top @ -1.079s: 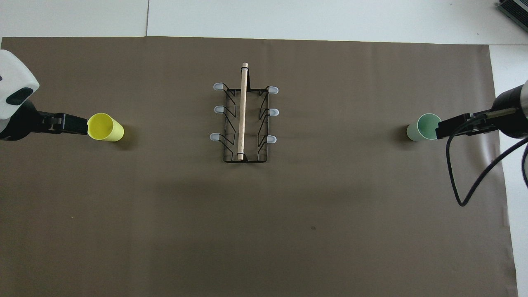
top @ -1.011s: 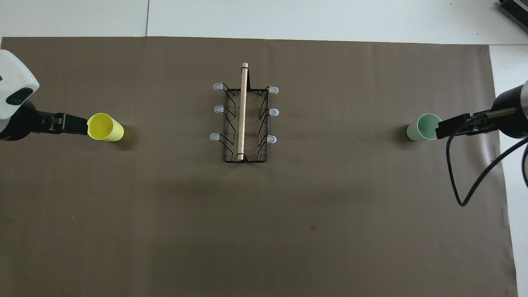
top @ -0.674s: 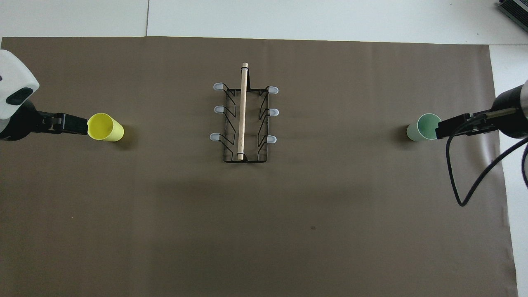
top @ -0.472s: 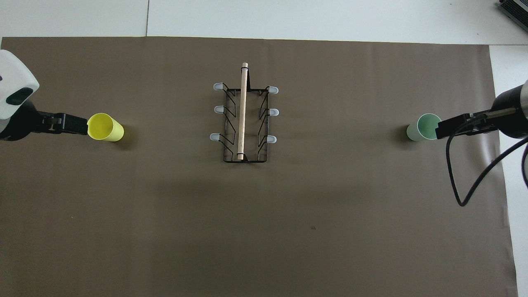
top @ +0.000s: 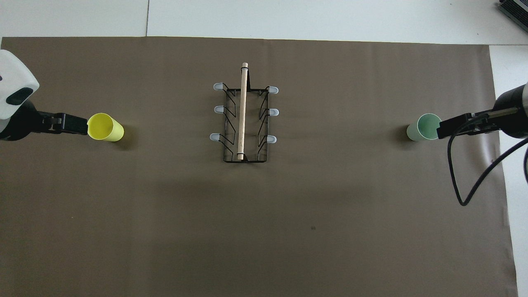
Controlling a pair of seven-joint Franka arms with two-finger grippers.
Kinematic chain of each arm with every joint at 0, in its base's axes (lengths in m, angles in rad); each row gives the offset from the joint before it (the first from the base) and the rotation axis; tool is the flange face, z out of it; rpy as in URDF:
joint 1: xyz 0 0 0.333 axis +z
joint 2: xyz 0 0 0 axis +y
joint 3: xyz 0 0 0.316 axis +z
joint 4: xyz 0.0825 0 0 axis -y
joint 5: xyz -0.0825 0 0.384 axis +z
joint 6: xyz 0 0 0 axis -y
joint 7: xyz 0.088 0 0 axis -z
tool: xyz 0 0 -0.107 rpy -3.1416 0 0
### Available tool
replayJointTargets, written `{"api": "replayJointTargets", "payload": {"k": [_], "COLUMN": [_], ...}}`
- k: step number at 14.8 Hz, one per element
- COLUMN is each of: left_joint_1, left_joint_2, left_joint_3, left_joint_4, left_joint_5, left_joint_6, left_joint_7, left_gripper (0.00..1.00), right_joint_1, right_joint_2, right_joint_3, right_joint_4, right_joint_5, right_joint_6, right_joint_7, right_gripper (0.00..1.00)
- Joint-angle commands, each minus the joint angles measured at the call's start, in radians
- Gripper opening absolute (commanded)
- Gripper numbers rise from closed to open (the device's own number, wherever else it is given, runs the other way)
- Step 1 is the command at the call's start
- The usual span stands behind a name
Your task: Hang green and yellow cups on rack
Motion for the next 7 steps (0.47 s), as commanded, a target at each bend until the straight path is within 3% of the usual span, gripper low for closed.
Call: {"api": "replayJointTargets", "payload": {"k": [1, 7], "left_joint_1": [0.017, 0.017], "left_joint_2": [-0.023, -0.023], "left_joint_3": [-0.011, -0.011], "left_joint_4": [-0.022, -0.022], "left_joint_5": [-0.017, -0.017], "left_joint_6": [-0.007, -0.007], "left_joint_7": [0.011, 0.01], "left_gripper": [1.0, 1.0], "right_joint_1": [-0.004, 0.01], "right_joint_2": [-0.008, -0.017], "right_joint_3": [0.012, 0.013], "right_joint_4": [-0.002, -0.043], "right_joint_5": [0.009, -0.001], "right_joint_6": [-0.015, -0.004], "right_joint_7": [-0.01, -0.06], "right_gripper": [1.0, 1.0]}}
